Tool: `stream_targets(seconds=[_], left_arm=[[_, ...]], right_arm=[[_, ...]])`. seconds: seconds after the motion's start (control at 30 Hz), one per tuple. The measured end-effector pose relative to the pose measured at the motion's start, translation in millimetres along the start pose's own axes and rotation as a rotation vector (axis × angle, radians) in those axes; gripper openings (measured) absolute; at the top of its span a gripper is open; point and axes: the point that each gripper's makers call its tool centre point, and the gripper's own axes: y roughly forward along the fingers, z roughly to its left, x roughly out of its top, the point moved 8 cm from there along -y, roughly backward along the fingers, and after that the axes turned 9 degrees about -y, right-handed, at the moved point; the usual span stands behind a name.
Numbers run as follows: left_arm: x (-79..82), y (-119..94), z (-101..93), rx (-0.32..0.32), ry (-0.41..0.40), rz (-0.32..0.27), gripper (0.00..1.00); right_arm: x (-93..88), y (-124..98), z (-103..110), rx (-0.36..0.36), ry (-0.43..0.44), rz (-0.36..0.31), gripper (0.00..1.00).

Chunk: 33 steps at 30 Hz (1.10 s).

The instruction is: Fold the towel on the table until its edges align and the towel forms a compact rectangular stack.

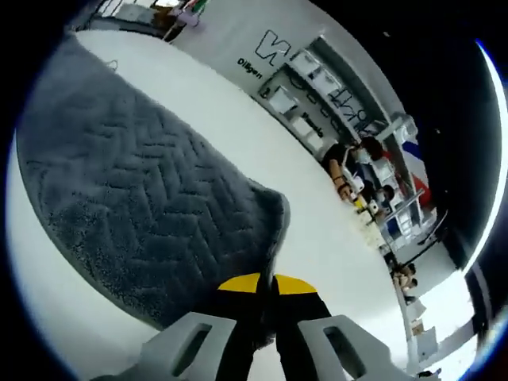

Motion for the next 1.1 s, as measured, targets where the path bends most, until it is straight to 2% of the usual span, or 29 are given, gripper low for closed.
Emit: stream_targets(seconds=[0.07, 0.17, 0.47, 0.73, 0.87, 1.1], left_arm=[[0.0, 0, -0.4, 0.004, 0.005, 0.0, 0.97], [0.0, 0, -1.1, 0.007, 0.015, 0.004, 0.97], [-3.1, 2, 0.1, 0.015, 0.012, 0.024, 0.96], [-3.9, 2, 1.5, 0.015, 0.013, 0.035, 0.96], [-4.9, 2, 0.2, 0.012, 0.013, 0.041, 0.96], [-5.0, 2, 0.2, 0.01, 0.013, 0.045, 0.95]], right_arm=[[5.4, -4, 0, -0.034, -0.064, 0.015, 0.01], [12.5, -10, -2, -0.069, -0.116, 0.02, 0.01], [33.2, -24, 0, -0.075, -0.112, -0.034, 0.0], [55.1, -34, 11, -0.036, -0.095, -0.1, 0.0], [67.3, -38, 18, 0.02, -0.037, -0.176, 0.0], [85.3, -46, 33, 0.093, -0.01, -0.247, 0.0]])
